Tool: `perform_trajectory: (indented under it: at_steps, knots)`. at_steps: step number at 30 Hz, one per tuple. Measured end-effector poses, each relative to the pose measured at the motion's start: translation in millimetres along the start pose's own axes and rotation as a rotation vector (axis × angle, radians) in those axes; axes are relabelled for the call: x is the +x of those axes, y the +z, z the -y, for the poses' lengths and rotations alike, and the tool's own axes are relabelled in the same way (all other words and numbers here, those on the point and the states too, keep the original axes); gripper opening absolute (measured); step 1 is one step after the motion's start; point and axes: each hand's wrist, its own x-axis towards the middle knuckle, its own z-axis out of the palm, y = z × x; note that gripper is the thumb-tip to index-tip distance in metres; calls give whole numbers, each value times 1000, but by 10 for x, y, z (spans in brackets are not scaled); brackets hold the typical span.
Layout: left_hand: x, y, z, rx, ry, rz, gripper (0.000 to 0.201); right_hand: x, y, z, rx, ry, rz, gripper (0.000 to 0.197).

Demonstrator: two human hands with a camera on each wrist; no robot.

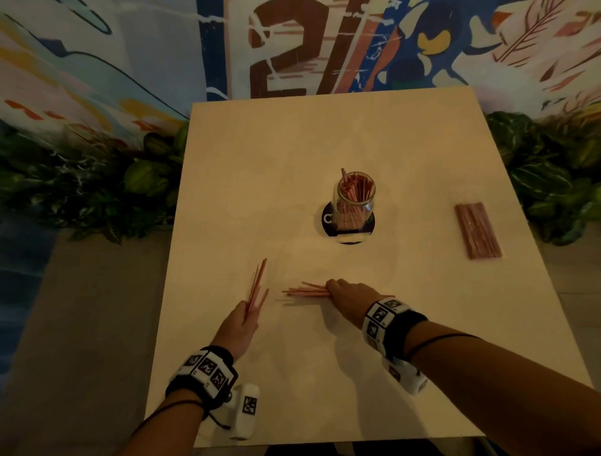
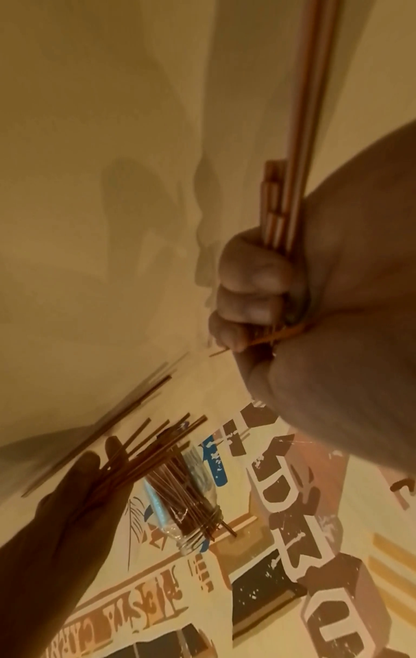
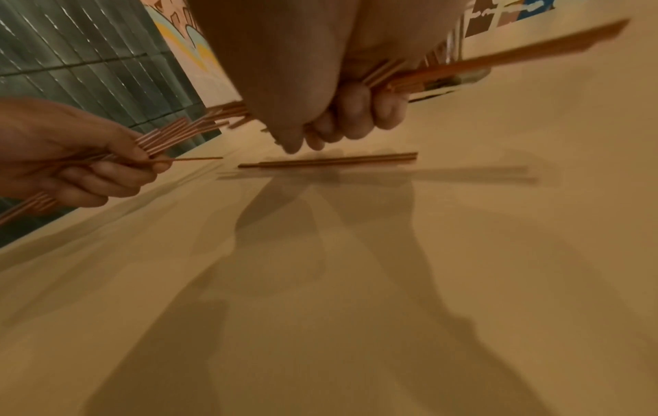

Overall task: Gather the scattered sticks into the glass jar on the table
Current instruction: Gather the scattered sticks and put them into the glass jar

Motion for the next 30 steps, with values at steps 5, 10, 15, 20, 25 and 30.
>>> perform_trajectory:
  at_steps: [5,10,15,20,25,30]
  knots:
    - [-45,48,-67,-73,-51,4,17,54,69,114,-80,-10,-41,25]
    - [-155,108,-152,-100,-33,-24,24,134,144,178,52,145,-66,25]
    - [-222,163,-209,-201,-74,-23,24,125,161,201,69,172,-77,27]
    - [-180,210,-289,-286,-49,-9,26,54,89,177,297,156,-23,27]
    - [-163,315,-499,-251,46,-17,27,-98,-31,43,578,201,-74,18]
    - [-133,459,-713,-177,117,3,24,-177,-112,-45,909,249,-112,23]
